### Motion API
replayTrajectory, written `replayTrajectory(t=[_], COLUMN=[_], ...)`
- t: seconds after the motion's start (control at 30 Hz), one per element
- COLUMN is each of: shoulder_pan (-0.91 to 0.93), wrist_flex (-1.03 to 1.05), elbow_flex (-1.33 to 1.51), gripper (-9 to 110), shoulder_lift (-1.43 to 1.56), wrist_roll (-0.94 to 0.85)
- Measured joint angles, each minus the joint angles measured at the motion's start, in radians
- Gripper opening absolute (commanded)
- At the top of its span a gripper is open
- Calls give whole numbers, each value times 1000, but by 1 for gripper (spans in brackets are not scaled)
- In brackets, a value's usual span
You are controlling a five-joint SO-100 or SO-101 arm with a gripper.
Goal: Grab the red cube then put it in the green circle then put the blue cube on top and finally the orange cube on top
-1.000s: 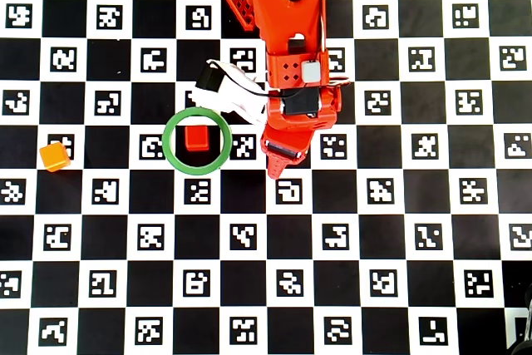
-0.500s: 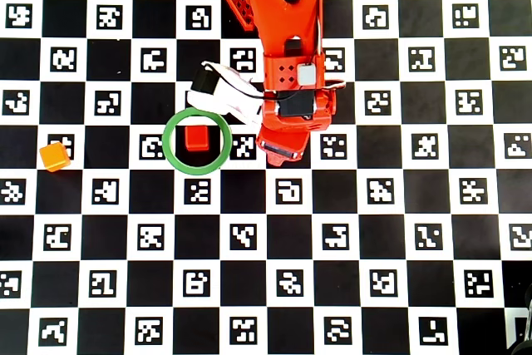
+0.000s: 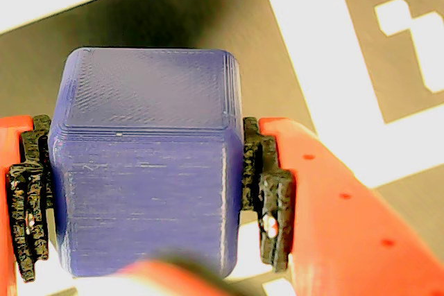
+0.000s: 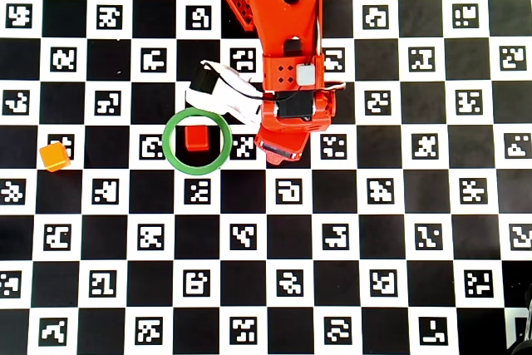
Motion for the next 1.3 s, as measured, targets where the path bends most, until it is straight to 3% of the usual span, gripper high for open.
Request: replayTrajectory(t=[0.57,1.0,1.3], shoulder_pan=[123,313,405], wrist_flex=[318,411,405], elbow_flex=[-281,-356,-383], gripper=[4,3,3], shoulder_lift=[60,60,60], wrist_roll=[-147,-557,-726])
